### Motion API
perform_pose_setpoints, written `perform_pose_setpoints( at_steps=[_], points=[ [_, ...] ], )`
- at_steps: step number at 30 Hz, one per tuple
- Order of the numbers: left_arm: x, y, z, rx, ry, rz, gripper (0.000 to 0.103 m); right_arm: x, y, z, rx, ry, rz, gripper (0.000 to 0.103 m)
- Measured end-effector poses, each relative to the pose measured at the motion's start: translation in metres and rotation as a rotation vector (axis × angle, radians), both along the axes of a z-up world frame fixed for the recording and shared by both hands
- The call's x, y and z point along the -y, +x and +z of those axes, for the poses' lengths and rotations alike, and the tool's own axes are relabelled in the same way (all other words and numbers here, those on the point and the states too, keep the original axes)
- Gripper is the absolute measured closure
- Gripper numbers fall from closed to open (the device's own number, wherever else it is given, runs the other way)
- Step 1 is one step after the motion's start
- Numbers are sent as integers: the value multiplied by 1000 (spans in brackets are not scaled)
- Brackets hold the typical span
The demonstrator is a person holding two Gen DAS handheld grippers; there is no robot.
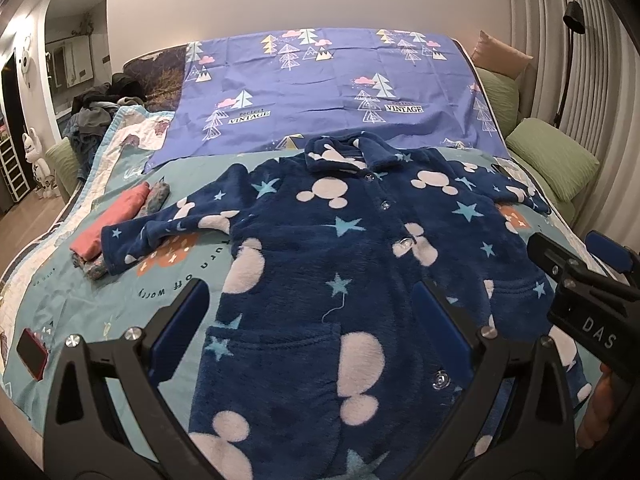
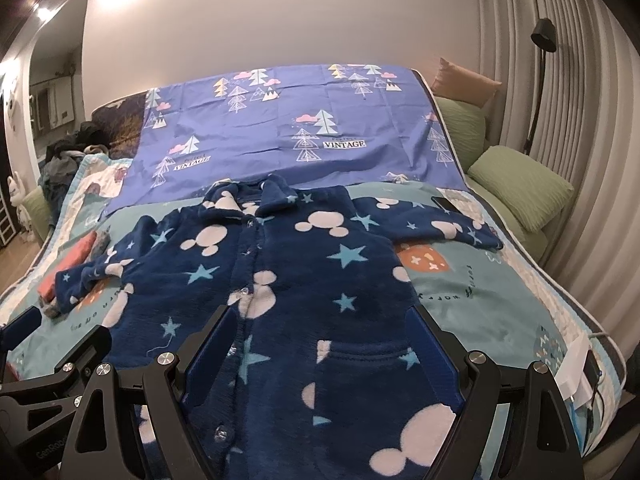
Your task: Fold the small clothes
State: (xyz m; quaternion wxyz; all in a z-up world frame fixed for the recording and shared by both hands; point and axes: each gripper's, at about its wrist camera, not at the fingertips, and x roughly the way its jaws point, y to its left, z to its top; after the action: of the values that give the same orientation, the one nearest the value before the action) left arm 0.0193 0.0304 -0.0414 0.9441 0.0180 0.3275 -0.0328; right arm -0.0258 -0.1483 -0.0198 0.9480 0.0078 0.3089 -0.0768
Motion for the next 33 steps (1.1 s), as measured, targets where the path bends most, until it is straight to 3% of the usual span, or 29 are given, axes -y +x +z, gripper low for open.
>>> perform_pose_setpoints(
  at_steps=[18, 24, 27, 29, 33],
  points=[
    [-74, 36, -10, -26, -77, 69, 2, -59, 53, 15, -3, -54, 102, 15],
    [-137, 74, -36, -100, -184, 129, 3, -87, 81, 9, -26, -42, 212, 15],
    [-184, 100, -60, -166, -258, 195, 14, -99, 97, 3, -35, -20, 281, 15],
    [-218, 115, -78, -206, -336, 240, 20, -105, 109, -1, -44, -13, 302, 15],
    [-289, 143, -115, -249, -501, 366, 21, -114, 127, -10, -76, -11, 311, 15]
  ],
)
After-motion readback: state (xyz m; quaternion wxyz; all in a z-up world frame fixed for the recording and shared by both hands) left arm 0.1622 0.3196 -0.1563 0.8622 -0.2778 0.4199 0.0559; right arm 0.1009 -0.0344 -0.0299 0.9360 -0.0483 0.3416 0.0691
